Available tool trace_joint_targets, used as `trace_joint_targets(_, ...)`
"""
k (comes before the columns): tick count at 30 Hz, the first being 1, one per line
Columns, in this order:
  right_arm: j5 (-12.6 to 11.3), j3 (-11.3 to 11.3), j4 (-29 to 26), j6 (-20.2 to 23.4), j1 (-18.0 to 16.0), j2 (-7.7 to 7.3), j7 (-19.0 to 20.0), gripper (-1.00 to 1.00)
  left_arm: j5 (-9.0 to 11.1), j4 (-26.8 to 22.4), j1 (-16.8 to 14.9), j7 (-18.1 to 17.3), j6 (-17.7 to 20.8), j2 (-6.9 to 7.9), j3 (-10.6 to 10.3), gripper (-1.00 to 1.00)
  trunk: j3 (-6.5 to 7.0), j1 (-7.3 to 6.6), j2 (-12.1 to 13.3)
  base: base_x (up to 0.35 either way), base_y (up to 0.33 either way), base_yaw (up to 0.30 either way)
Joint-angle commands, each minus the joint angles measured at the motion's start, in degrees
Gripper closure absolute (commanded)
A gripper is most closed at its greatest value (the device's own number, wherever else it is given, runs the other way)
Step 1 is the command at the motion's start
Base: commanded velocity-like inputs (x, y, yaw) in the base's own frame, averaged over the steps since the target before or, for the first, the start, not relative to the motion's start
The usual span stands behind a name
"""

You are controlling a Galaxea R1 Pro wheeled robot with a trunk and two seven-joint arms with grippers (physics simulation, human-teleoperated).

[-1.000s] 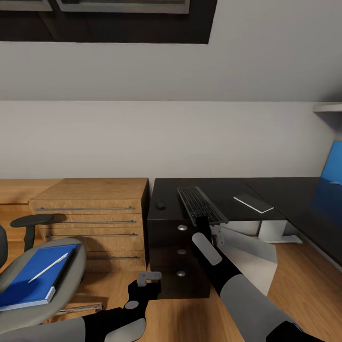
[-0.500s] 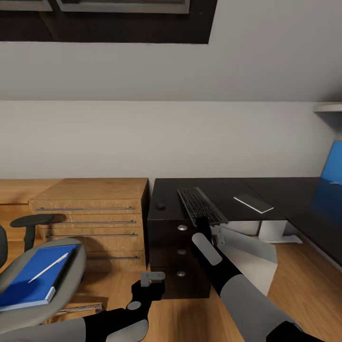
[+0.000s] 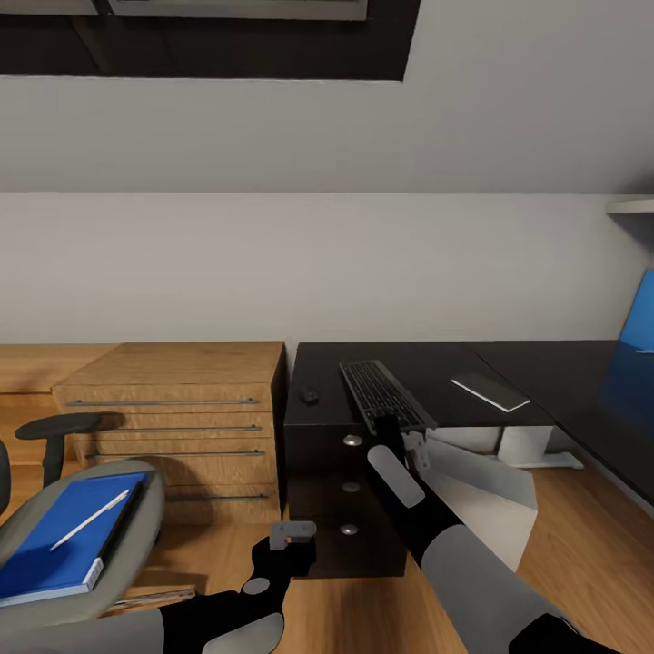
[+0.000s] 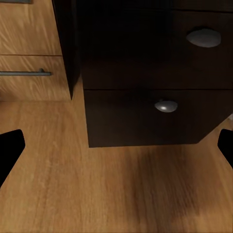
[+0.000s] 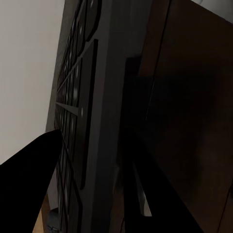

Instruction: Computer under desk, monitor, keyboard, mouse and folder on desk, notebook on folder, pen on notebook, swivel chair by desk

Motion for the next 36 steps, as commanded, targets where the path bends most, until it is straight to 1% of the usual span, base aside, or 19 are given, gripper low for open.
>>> trace_joint_targets(1,-0.17,0.08,-0.03,-0.21,-0.05,0.0,-0.26,1.0,0.44,-0.11,-0.11,0.19,-0.4,0.02,-0.27,-1.0,-0.07,-0.01,-0.03,0.0,0.0,0.0)
trace_joint_targets(7,-0.45,0.03,0.0,-0.2,-0.05,0.0,-0.26,1.0,0.43,-0.16,-0.11,0.19,-0.4,-0.03,-0.28,-1.0,-0.07,-0.01,-0.03,0.0,0.0,0.0)
trace_joint_targets(11,-2.1,0.03,-0.02,-0.13,-0.05,0.0,-0.19,1.0,0.42,-1.7,-0.11,0.23,-0.4,0.07,-0.28,-1.0,-0.07,-0.01,-0.03,0.0,0.0,0.0)
trace_joint_targets(13,-2.38,0.02,-0.02,-0.11,-0.05,0.0,-0.18,1.0,0.44,-2.26,-0.11,0.59,-0.4,0.1,-0.33,-1.0,-0.07,-0.01,-0.03,0.0,0.0,0.0)
trace_joint_targets(17,-2.6,0.02,-0.02,-0.11,-0.05,0.0,-0.17,1.0,0.44,-2.74,-0.11,1.96,-0.4,0.12,-1.0,-1.0,-0.07,-0.01,-0.03,0.0,0.0,0.0)
trace_joint_targets(21,-2.67,0.02,-0.03,-0.13,-0.05,0.0,-0.17,1.0,0.43,-2.91,-0.11,2.95,-0.4,0.07,-2.22,-1.0,-0.07,-0.01,-0.03,0.0,0.0,0.0)
trace_joint_targets(32,-2.61,0.05,-0.11,-0.21,-0.05,0.0,-0.28,1.0,0.42,-2.93,-0.11,3.06,-0.4,0.04,-2.39,-1.0,-0.07,-0.01,-0.03,0.0,0.0,0.0)
trace_joint_targets(33,-2.6,0.04,-0.11,-0.21,-0.05,0.0,-0.3,-1.0,0.42,-2.93,-0.11,3.05,-0.4,0.03,-2.39,-1.0,-0.07,-0.01,-0.03,0.0,0.0,0.0)
trace_joint_targets(36,-2.59,0.03,-0.11,-0.2,-0.05,0.0,-0.28,-1.0,0.42,-2.93,-0.11,3.08,-0.4,0.03,-2.42,-1.0,-0.07,-0.01,-0.03,0.0,0.0,0.0)
